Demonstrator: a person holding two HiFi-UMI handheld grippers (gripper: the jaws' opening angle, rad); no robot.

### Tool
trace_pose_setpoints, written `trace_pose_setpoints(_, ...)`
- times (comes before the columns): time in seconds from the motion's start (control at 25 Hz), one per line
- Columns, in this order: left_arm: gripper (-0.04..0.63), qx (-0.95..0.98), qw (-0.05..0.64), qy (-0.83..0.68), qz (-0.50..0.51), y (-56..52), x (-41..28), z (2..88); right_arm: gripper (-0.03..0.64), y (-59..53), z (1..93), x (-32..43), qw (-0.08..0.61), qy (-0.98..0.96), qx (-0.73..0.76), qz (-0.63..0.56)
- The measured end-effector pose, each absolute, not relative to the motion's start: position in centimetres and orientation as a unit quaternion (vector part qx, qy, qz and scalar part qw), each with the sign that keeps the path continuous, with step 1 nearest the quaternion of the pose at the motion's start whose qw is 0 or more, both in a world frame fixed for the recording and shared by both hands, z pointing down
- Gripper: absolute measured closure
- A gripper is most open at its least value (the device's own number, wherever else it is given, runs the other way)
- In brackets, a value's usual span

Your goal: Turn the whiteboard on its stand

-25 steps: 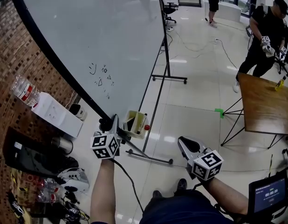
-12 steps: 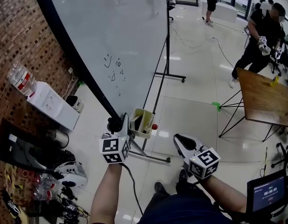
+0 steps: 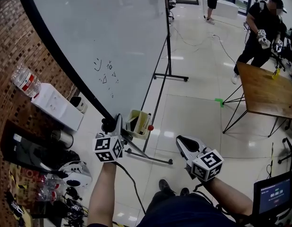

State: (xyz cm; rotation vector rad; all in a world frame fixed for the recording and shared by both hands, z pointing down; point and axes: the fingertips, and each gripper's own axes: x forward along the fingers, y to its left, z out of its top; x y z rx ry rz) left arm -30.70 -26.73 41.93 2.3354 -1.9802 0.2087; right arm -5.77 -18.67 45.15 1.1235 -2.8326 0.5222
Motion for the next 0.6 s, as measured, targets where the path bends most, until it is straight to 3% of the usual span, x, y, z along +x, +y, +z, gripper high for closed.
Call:
trace_pose_setpoints(0.36,0.460,0.741,0.032,-0.667,0.072,-21.3,-32.7,41.7,0.592,-14.0,47.1,-0.1,0.011,-0.909,0.361,0.210)
trace_pose_setpoints(0.6,0.462,0.740,0.031,-0.668,0.071,-16.6,-33.7,42.2,0.592,-11.0,48.1,-0.8,0.022,-0.917,0.340,0.205)
